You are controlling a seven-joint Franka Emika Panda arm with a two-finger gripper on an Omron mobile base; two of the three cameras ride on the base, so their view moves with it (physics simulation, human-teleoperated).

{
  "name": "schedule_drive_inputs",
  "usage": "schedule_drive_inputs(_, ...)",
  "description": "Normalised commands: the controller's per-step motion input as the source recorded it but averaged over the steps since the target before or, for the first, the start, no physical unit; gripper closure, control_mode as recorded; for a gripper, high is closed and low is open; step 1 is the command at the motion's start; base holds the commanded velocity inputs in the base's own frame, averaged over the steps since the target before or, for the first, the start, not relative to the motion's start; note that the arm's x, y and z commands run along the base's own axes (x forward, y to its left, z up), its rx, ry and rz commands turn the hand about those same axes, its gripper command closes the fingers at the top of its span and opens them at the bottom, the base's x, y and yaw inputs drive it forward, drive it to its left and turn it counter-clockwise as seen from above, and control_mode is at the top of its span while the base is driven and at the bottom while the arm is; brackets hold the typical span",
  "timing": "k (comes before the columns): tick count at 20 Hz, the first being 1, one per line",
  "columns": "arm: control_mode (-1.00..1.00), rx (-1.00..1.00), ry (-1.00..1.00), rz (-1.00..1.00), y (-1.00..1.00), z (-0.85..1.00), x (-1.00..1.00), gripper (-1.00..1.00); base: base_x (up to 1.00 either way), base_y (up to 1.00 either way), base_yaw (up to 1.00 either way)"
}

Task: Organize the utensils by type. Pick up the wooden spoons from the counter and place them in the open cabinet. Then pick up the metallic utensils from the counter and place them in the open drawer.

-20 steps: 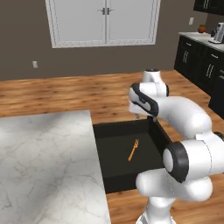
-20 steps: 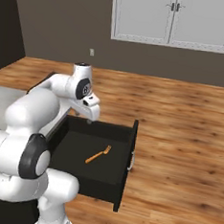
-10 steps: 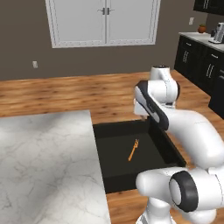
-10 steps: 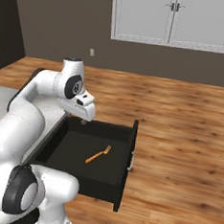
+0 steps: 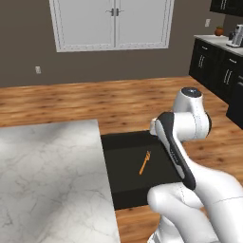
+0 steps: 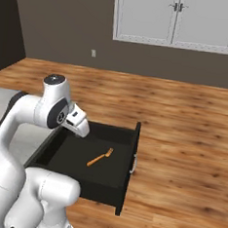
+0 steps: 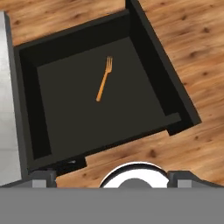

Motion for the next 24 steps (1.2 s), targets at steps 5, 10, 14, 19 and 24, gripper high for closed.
schedule_drive_inputs(5, -1.0, 0.0, 0.0, 0.01, 0.0, 0.0, -0.02, -1.0, 0.0, 0.0, 0.0)
schedule_drive_inputs(10, -1.0, 0.0, 0.0, 0.0, 0.0, 0.0, -0.06, -1.0, 0.0, 0.0, 0.0)
schedule_drive_inputs(14, 1.0, 0.0, -0.02, 0.0, 0.0, 0.0, -0.11, -1.0, -0.46, -0.18, -0.09)
schedule_drive_inputs(19, 1.0, 0.0, 0.0, 0.0, 0.0, 0.0, 0.0, -1.0, -0.67, -0.44, -0.07)
schedule_drive_inputs(24, 1.0, 0.0, 0.0, 0.0, 0.0, 0.0, 0.0, -1.0, -0.53, -0.46, 0.09)
